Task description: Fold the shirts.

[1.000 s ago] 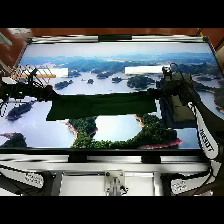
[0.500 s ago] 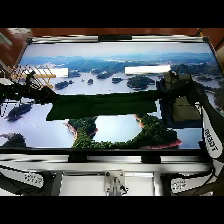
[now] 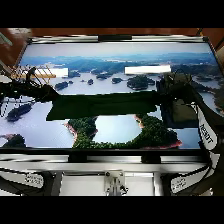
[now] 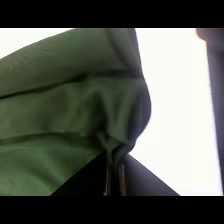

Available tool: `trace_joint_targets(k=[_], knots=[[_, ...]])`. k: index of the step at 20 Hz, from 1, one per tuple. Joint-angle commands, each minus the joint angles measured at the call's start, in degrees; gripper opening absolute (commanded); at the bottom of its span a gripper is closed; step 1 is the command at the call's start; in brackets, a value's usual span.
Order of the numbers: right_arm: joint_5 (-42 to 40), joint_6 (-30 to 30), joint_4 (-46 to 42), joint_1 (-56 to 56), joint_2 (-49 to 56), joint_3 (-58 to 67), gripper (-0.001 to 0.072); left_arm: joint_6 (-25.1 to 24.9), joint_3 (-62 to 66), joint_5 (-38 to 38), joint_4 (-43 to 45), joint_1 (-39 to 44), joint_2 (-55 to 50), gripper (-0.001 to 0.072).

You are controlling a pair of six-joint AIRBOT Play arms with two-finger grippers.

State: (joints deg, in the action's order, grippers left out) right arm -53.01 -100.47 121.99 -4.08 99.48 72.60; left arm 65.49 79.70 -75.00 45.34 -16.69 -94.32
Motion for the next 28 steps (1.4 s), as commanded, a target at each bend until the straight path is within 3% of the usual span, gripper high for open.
trace_joint_targets(k=[1,2,3,4,6,8,14,22,26,28], knots=[[1.5,-2.9,3.7,1.0,-0.6,0.1,0.0067,-0.3,0.1,0.0,-4.9,0.1,0.4,0.0440],[1.3,-4.6,4.4,1.0,-1.9,0.1,0.0067,-1.4,0.1,0.0,-7.5,0.2,0.5,0.0373],[0.6,-5.1,4.4,1.0,-3.7,0.1,0.0067,-2.8,0.1,0.1,-9.7,0.8,0.8,0.0364],[-0.9,-5.3,4.4,1.0,-6.0,0.1,0.0066,-3.6,0.1,0.0,-10.7,1.6,1.4,0.0240],[-4.8,-5.5,4.3,1.0,-11.4,0.1,0.0066,-5.1,-0.1,0.3,-10.6,5.2,3.2,0.0134],[-8.3,-4.5,4.3,1.1,-16.9,0.1,0.0066,-5.0,-0.9,3.7,-10.6,10.4,4.9,0.0074],[-14.6,4.5,4.0,1.1,-31.6,0.1,0.0066,-3.9,-8.7,14.2,-10.6,26.6,4.9,0.0049],[-20.5,10.5,4.2,1.1,-44.2,0.1,0.0066,-2.8,-12.7,33.3,-20.8,45.7,3.0,0.0049],[-21.4,13.3,5.7,1.1,-49.0,0.1,0.0066,2.4,-12.1,36.0,-21.7,52.7,-0.7,0.0048],[-21.5,14.5,5.9,1.1,-51.2,0.1,0.0066,2.5,-10.1,35.8,-22.1,55.0,-2.7,0.0049]])
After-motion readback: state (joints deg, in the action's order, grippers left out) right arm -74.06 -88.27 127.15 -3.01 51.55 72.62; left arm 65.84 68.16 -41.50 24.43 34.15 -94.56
